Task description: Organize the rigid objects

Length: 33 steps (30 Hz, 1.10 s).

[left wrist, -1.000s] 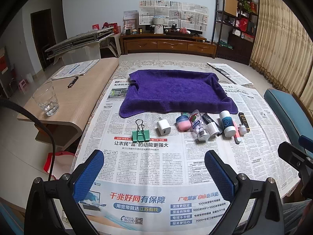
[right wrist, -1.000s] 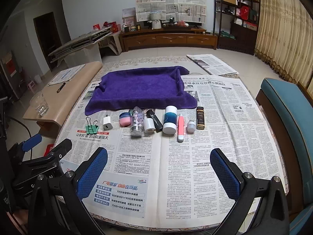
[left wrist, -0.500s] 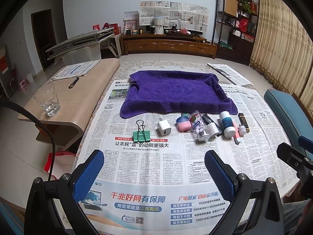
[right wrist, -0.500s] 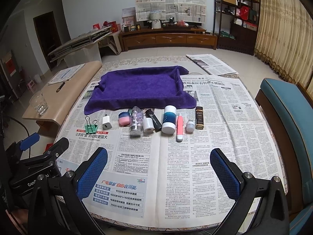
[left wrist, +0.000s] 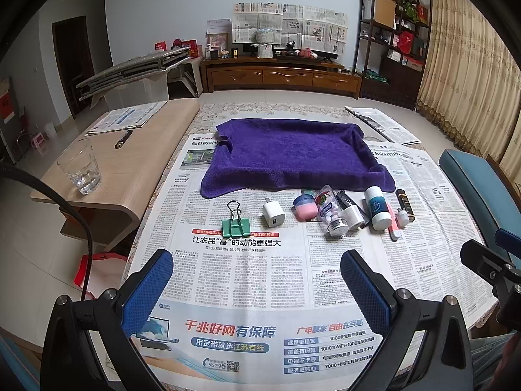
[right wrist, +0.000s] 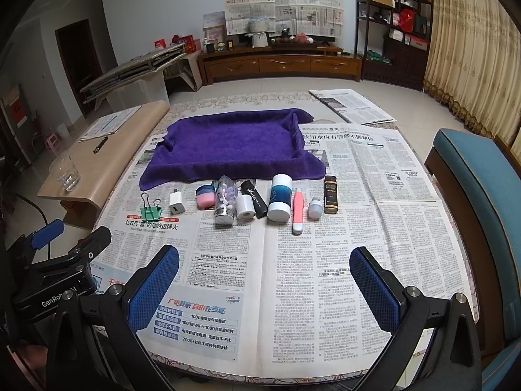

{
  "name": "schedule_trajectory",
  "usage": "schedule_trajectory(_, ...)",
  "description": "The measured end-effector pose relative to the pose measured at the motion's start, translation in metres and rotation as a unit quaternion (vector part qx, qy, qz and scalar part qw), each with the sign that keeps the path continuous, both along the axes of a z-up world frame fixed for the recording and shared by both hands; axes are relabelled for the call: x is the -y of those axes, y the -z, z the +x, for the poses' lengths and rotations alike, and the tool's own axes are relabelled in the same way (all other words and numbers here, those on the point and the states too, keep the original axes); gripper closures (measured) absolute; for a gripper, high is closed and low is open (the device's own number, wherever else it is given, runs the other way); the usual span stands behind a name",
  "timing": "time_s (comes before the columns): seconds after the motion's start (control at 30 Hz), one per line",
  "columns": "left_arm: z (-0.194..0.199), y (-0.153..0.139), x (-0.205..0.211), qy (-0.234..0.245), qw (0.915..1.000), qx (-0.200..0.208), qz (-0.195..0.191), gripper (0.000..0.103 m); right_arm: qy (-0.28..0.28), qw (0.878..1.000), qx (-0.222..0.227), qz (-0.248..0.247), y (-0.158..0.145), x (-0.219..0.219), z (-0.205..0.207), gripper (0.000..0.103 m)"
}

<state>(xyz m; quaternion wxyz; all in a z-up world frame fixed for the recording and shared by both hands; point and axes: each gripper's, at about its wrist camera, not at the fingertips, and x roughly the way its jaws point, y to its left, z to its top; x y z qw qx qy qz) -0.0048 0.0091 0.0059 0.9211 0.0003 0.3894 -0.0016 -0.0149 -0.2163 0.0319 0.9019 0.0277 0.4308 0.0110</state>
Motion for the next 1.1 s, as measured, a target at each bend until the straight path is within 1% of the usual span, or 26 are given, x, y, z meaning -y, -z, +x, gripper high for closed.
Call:
schedule_trajectory(0.3, 0.0, 0.0, -0.001, -0.002, 1.0, -0.003, -0.004, 0.0, -0.001, 1.0, 0.001, 0.0, -0.001, 0.001, -0.001, 0.0)
schedule_trajectory(0.5, 0.002, 0.002, 0.004, -0.004, 1.0, -0.003, 0.005, 0.0, -0.002, 1.0, -0.003, 0.003, 0.001, 0.003, 0.0, 0.0)
schedule_trajectory(0.6, 0.008, 0.003, 0.004, -0.007, 0.9999, 0.001, 0.008, 0.0, -0.003, 1.0, 0.002, 0.01, 0.003, 0.007, 0.003, 0.0)
schedule_trajectory(0.7, 0.02, 0.01, 0.002, -0.006, 0.9999, 0.0, -0.01, 0.0, -0.005, 1.0, 0.005, 0.019, 0.009, 0.012, 0.01, 0.0)
schedule_trajectory(0.77, 0.031, 0.021, 0.0, -0.008, 0.9996, -0.017, -0.019, 0.0, -0.007, 1.0, 0.006, 0.022, 0.016, 0.017, 0.018, 0.0)
schedule_trajectory(0.87, 0.048, 0.043, -0.006, -0.014, 0.9988, -0.043, -0.016, 0.0, -0.013, 1.0, -0.002, 0.027, 0.028, 0.025, 0.032, 0.0)
schedule_trajectory(0.93, 0.061, 0.058, -0.01, -0.015, 0.9984, -0.055, -0.005, 0.0, -0.009, 1.0, -0.004, 0.025, 0.038, 0.032, 0.042, 0.0)
schedule_trajectory(0.97, 0.066, 0.066, -0.011, -0.014, 0.9975, -0.068, -0.009, 0.0, -0.009, 1.0, -0.005, 0.026, 0.041, 0.035, 0.046, 0.0)
schedule_trajectory(1.07, 0.082, 0.084, -0.016, -0.014, 0.9979, -0.064, -0.004, 0.0, -0.001, 1.0, -0.015, 0.023, 0.056, 0.047, 0.06, 0.0)
schedule_trajectory(1.1, 0.085, 0.09, -0.017, -0.015, 0.9974, -0.07, 0.0, 0.0, 0.002, 1.0, -0.017, 0.023, 0.062, 0.053, 0.064, 0.0)
